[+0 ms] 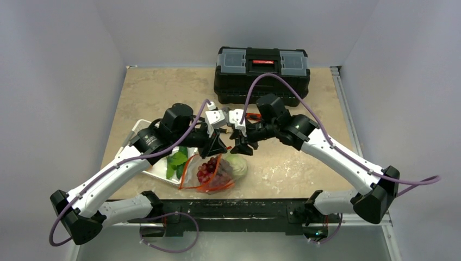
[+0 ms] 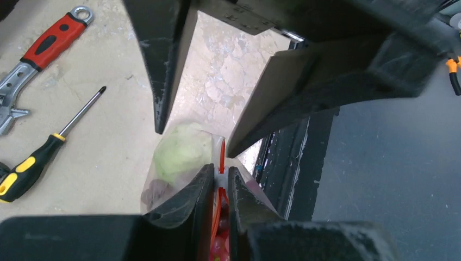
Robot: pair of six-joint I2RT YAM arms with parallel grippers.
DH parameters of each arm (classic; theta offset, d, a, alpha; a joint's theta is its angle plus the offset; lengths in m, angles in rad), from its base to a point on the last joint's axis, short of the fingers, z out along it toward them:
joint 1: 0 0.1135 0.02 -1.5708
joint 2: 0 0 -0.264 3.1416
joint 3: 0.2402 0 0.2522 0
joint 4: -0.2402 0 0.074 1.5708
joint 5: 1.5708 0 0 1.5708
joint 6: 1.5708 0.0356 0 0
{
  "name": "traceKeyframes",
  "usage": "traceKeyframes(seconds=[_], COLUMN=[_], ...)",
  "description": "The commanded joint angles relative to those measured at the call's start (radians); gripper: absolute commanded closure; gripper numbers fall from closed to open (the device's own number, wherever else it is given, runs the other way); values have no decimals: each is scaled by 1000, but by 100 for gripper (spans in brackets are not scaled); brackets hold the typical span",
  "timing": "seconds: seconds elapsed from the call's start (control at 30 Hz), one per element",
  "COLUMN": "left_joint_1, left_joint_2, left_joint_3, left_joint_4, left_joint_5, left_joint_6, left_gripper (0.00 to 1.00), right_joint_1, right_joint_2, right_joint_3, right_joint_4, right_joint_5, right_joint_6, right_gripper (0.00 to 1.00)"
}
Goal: Place the food in the zip-top bag and seal the zipper
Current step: Zip the zipper food storage bag at the center of the board.
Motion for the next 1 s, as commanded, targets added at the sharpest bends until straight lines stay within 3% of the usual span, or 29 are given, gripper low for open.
traceKeyframes(seconds=[0.0, 0.23, 0.37, 0.5, 0.77, 0.97], left_joint_1=[-12, -20, -22, -24, -23, -23], left_joint_2=[-16, -16, -15, -16, -14, -15], left_joint_3=[3, 3, 1, -3, -5, -3], left_joint_4=[49, 48, 50, 55, 57, 56], left_joint_5=[21, 17, 24, 21, 22, 25], left_joint_6=[8, 11, 10, 10, 9, 9], left_gripper=[100, 100, 100, 100, 100, 100], right_joint_1=[25, 37, 39, 40, 44, 44], right_joint_2=[10, -51, -106, -124, -101, -85], right_joint_3=[70, 17, -59, -100, -97, -90], right_joint_4=[-178, -125, 39, 115, 149, 132], right_joint_5=[19, -11, -15, -59, -64, -32], right_joint_6=[-152, -161, -84, -90, -74, -82], right_gripper=[50, 59, 60, 70, 77, 89])
